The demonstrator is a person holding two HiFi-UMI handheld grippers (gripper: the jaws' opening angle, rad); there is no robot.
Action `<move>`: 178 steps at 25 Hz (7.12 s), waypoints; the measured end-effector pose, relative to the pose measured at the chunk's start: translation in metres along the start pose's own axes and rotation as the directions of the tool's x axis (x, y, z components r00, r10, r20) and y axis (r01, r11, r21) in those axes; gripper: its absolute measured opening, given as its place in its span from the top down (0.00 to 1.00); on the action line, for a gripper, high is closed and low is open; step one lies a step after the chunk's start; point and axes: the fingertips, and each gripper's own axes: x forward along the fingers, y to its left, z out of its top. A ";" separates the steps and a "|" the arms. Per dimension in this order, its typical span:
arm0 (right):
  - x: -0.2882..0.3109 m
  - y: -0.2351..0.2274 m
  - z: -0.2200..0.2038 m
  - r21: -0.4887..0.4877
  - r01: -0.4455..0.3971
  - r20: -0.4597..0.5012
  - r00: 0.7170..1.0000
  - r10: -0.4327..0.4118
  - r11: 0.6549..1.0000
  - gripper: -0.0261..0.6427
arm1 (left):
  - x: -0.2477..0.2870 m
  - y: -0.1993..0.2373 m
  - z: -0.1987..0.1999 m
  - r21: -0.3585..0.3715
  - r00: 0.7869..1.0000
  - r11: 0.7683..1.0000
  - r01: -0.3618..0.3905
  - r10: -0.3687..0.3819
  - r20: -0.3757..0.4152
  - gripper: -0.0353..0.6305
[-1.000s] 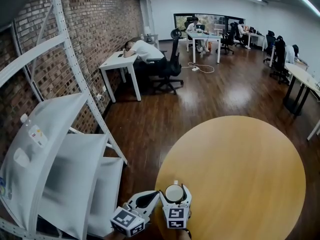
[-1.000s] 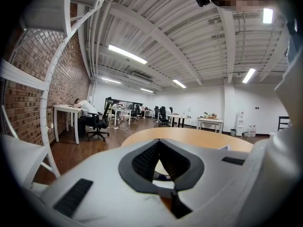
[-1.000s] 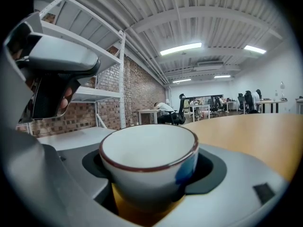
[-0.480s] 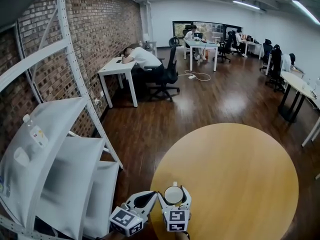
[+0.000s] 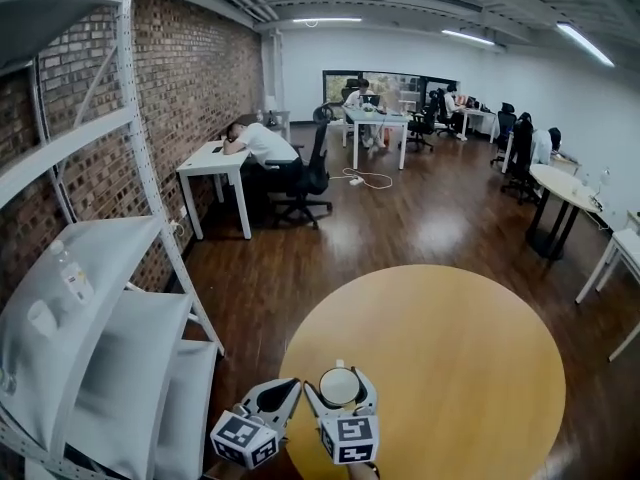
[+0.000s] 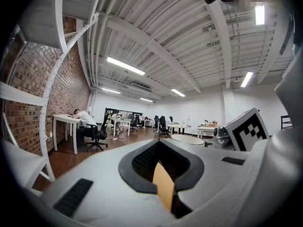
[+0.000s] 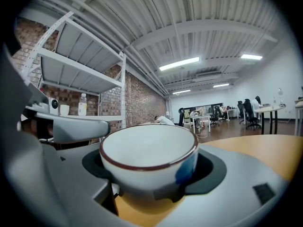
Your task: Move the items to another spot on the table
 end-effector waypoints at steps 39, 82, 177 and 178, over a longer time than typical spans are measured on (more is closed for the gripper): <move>-0.268 -0.214 0.035 -0.019 0.498 0.051 0.866 -0.497 0.867 0.34 | 0.110 -0.295 0.027 0.071 0.871 0.869 0.490 -0.491 -0.003 0.94; -0.459 -0.483 -0.133 0.023 0.582 -0.076 0.812 -0.579 0.813 0.34 | 0.277 -0.594 -0.104 -0.015 0.820 0.824 0.566 -0.565 -0.093 0.94; -0.356 0.001 0.046 -0.070 0.192 0.145 0.973 -0.181 0.979 0.99 | -0.084 -0.310 0.020 0.110 0.946 0.947 0.303 -0.312 0.082 0.94; -0.357 0.002 0.045 -0.069 0.195 0.146 0.972 -0.184 0.978 0.99 | -0.086 -0.309 0.020 0.111 0.947 0.947 0.302 -0.311 0.083 0.94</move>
